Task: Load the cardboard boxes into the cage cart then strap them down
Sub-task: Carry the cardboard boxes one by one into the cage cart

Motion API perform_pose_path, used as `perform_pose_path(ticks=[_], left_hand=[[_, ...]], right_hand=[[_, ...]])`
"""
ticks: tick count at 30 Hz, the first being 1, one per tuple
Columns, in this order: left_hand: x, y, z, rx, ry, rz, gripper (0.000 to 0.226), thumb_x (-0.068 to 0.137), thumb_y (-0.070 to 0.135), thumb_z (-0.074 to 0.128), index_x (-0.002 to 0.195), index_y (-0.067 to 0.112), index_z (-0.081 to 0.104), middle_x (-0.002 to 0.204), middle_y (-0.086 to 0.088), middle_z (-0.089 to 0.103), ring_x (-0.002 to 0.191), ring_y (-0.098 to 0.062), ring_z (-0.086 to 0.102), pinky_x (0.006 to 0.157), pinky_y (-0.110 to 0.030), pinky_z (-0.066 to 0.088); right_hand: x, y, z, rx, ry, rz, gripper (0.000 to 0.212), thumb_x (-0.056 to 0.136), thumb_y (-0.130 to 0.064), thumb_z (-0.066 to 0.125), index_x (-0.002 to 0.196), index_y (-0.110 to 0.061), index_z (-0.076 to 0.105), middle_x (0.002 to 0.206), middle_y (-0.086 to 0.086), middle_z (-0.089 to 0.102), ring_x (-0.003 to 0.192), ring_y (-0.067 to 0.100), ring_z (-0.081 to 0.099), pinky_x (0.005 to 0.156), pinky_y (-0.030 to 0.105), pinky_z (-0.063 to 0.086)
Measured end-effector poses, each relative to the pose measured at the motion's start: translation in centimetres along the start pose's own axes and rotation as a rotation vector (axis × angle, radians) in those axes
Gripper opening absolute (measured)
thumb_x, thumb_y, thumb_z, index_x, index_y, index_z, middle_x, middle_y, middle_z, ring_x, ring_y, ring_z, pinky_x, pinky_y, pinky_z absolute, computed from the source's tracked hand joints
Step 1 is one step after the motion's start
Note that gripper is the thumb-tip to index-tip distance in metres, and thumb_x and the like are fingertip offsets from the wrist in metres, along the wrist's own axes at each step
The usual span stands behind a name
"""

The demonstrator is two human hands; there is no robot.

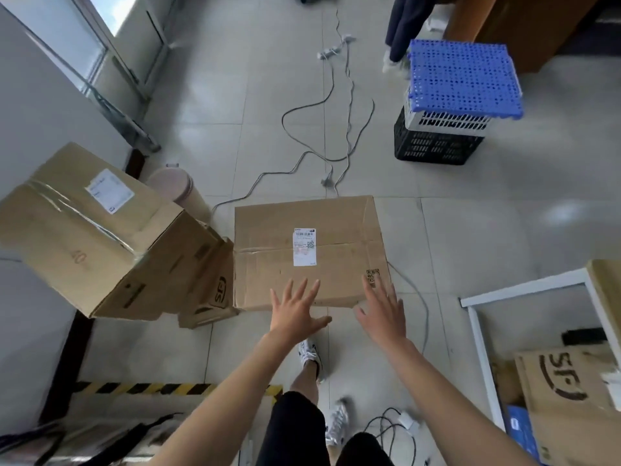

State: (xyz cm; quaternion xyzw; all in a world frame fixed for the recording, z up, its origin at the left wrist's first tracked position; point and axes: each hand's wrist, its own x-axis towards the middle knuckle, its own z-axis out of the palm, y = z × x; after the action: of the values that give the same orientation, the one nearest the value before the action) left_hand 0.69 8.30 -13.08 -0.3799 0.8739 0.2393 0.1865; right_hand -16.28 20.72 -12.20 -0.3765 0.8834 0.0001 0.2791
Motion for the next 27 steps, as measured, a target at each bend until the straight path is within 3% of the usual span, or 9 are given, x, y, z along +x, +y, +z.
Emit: perform_pose_path(ticks=[11,17,20,22,27], left_hand=[[14.3,-11.8,2.4,-0.107,-0.187,-0.272,0.092,0.086,0.075,0.048,0.158,0.040,0.003,0.168,0.002,0.002,0.154,-0.029,0.001,0.118,-0.066,0.009],[18.5,-17.3,3.9,-0.226,-0.066,-0.504,0.104,0.081,0.066,0.064,0.159,0.032,0.004,0.167,-0.005,-0.014,0.153,-0.029,-0.012,0.117,-0.067,0.014],[19.7,-19.3,4.8,-0.308,0.037,-0.533,0.119,0.072,0.070,0.072,0.158,0.030,0.000,0.166,-0.005,-0.017,0.152,-0.030,-0.014,0.116,-0.066,0.019],[19.9,-20.3,5.1,-0.435,0.094,-0.587,0.129,0.064,0.068,0.079,0.157,0.035,-0.003,0.166,-0.006,-0.016,0.153,-0.034,-0.006,0.115,-0.063,0.022],[19.4,-21.3,5.4,-0.795,0.131,-0.695,0.148,0.050,0.058,0.091,0.155,0.037,-0.010,0.164,-0.010,0.012,0.149,-0.032,0.021,0.116,-0.056,0.027]], right_hand=[[16.2,1.6,2.9,-0.029,-0.169,0.101,0.078,0.098,-0.040,0.053,0.159,-0.031,0.006,0.168,0.001,0.004,0.153,0.032,0.008,0.119,0.055,0.022],[23.4,3.8,4.5,-0.008,-0.181,0.155,0.080,0.096,-0.036,0.057,0.159,-0.027,0.009,0.168,0.006,0.003,0.152,0.034,0.008,0.117,0.056,0.027],[25.9,4.8,5.4,0.058,-0.121,0.170,0.085,0.091,-0.037,0.064,0.158,-0.024,0.013,0.166,0.006,0.003,0.149,0.035,0.020,0.107,0.052,0.041],[26.7,5.3,6.0,0.133,-0.068,0.164,0.089,0.088,-0.040,0.067,0.158,-0.024,0.014,0.165,0.003,0.004,0.145,0.034,0.029,0.099,0.050,0.045],[27.4,6.6,6.6,0.388,-0.107,0.259,0.108,0.081,-0.046,0.072,0.155,-0.040,-0.006,0.165,-0.001,0.010,0.144,0.027,0.034,0.103,0.045,0.038]])
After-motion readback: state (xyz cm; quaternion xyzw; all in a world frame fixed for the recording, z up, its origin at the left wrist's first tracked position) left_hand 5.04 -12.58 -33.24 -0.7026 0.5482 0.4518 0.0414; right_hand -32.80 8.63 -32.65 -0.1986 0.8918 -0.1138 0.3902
